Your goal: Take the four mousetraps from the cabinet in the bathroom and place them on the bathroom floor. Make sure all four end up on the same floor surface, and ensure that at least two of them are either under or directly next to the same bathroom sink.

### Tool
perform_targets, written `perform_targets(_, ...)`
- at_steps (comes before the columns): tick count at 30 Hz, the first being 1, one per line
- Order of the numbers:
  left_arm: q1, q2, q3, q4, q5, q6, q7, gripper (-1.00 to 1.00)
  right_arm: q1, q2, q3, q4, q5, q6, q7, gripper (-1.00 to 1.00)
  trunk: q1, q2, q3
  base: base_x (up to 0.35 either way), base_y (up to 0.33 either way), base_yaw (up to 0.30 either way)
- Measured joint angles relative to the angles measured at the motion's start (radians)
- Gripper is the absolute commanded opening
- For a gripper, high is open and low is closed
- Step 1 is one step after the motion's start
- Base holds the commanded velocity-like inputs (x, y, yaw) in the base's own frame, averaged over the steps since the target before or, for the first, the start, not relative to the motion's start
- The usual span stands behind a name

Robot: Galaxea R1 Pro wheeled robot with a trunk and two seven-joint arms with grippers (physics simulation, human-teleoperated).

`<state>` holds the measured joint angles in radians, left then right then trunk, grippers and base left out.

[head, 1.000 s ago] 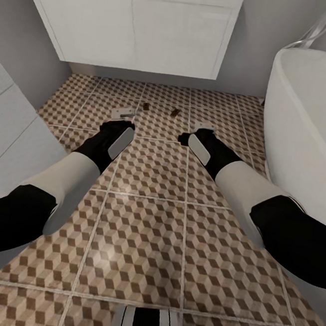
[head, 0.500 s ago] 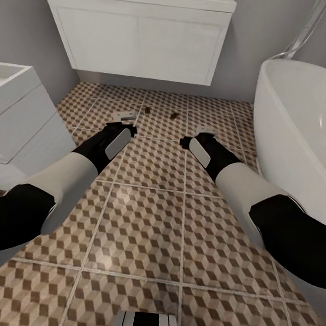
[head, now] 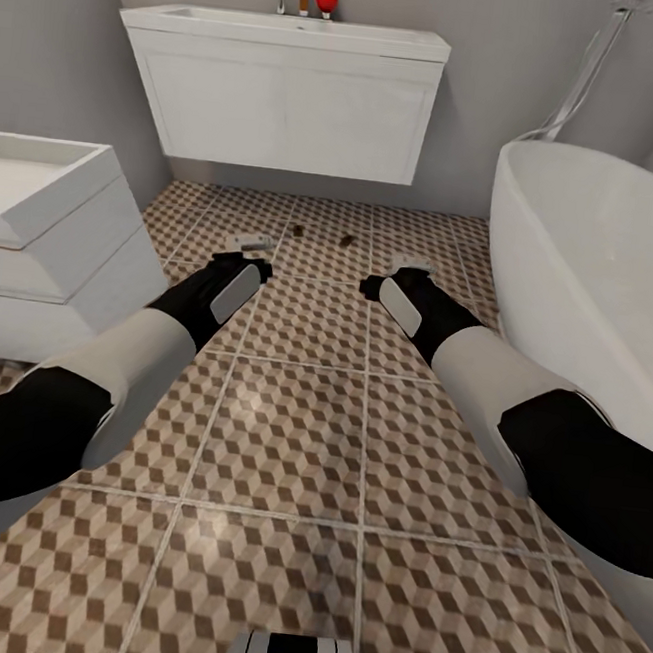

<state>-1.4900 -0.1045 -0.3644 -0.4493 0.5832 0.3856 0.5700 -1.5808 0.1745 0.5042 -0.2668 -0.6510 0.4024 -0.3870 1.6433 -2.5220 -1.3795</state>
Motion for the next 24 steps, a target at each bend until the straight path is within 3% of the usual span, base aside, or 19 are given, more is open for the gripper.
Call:
perform_targets(16, 0.000, -0.001, 0.000, 0.071, 0.001, -0.055, -0.013, 1.00, 0.000, 0.000, 0.000, 0.001, 0.000, 0.000, 0.002, 1.00, -0.008, 0.004, 0.062, -0.048, 0.000, 0.000)
perform_targets(24, 0.000, -0.005, -0.003, 0.125, -0.001, -0.032, -0.137, 1.00, 0.000, 0.000, 0.000, 0.003, -0.001, 0.000, 0.002, 1.00, -0.011, 0.006, 0.093, -0.003, 0.000, 0.000)
